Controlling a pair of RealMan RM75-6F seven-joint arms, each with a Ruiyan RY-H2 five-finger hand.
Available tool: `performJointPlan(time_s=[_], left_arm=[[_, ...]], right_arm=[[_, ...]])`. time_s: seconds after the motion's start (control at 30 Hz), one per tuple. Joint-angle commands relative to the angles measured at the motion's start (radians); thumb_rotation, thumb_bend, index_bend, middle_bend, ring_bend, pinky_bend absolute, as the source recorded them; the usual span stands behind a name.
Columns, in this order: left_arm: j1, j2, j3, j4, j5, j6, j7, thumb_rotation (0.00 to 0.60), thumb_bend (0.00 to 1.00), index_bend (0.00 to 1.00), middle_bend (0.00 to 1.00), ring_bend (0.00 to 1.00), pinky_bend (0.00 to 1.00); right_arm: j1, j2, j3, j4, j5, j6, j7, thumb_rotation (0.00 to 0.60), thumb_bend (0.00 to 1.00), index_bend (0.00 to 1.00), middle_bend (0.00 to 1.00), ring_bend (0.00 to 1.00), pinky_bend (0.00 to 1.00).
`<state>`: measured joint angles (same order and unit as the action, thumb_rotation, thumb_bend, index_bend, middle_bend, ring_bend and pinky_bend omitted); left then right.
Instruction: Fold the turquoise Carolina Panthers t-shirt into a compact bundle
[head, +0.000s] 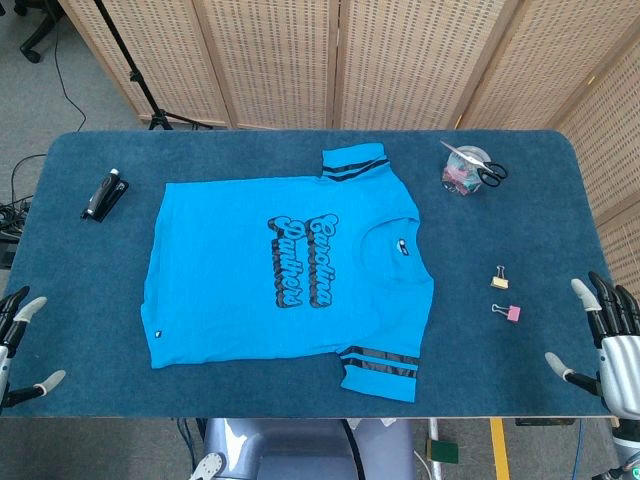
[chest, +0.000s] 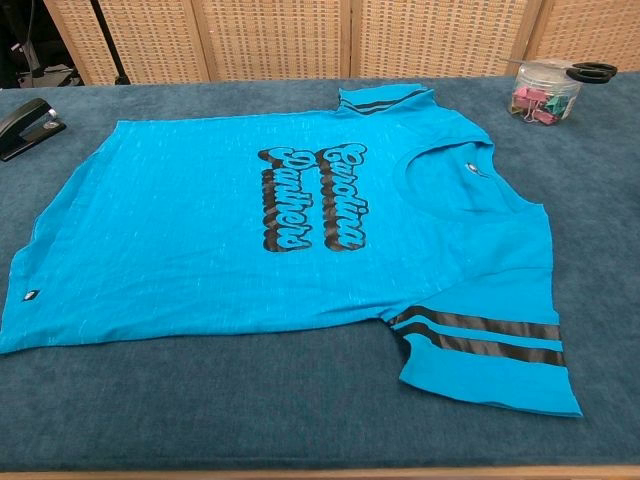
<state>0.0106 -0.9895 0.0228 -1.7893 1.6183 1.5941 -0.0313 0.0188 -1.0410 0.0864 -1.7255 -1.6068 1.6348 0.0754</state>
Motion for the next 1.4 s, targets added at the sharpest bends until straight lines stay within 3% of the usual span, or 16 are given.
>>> performJointPlan(time_s=[0.03, 0.3, 0.47, 0.67, 0.9, 1.4], left_arm=[[-0.001, 0.003, 0.000, -0.001, -0.002, -0.003, -0.005, 0.600, 0.00, 0.00, 0.00, 0.00, 0.00], [-0.004, 0.003, 0.000, -0.003, 0.005, -0.005, -0.001, 0.600, 0.00, 0.00, 0.00, 0.00, 0.00], [-0.006, -0.001, 0.005, -0.007, 0.009, -0.014, 0.019, 0.600, 0.00, 0.00, 0.00, 0.00, 0.00], [0.002, 0.006, 0.003, -0.006, 0.026, 0.013, 0.000, 0.600, 0.00, 0.00, 0.00, 0.00, 0.00], [0.002, 0.009, 0.005, -0.007, 0.028, 0.011, -0.007, 0.600, 0.00, 0.00, 0.00, 0.00, 0.00], [-0.002, 0.007, 0.001, -0.006, 0.008, -0.005, -0.004, 0.600, 0.00, 0.00, 0.00, 0.00, 0.00]], right_arm=[[0.004, -0.005, -0.004, 0.007, -0.006, -0.007, -0.005, 0.600, 0.00, 0.00, 0.00, 0.00, 0.00], [0.016, -0.013, -0.020, 0.022, -0.039, -0.025, -0.014, 0.600, 0.00, 0.00, 0.00, 0.00, 0.00], [0.037, -0.032, -0.051, 0.053, -0.120, -0.044, -0.024, 0.600, 0.00, 0.01, 0.00, 0.00, 0.00], [0.102, -0.093, -0.102, 0.130, -0.267, -0.114, -0.069, 0.600, 0.00, 0.11, 0.00, 0.00, 0.00], [0.164, -0.201, -0.124, 0.189, -0.355, -0.166, -0.115, 0.600, 0.00, 0.25, 0.00, 0.00, 0.00], [0.271, -0.336, -0.145, 0.208, -0.340, -0.361, -0.235, 0.600, 0.00, 0.37, 0.00, 0.00, 0.00]])
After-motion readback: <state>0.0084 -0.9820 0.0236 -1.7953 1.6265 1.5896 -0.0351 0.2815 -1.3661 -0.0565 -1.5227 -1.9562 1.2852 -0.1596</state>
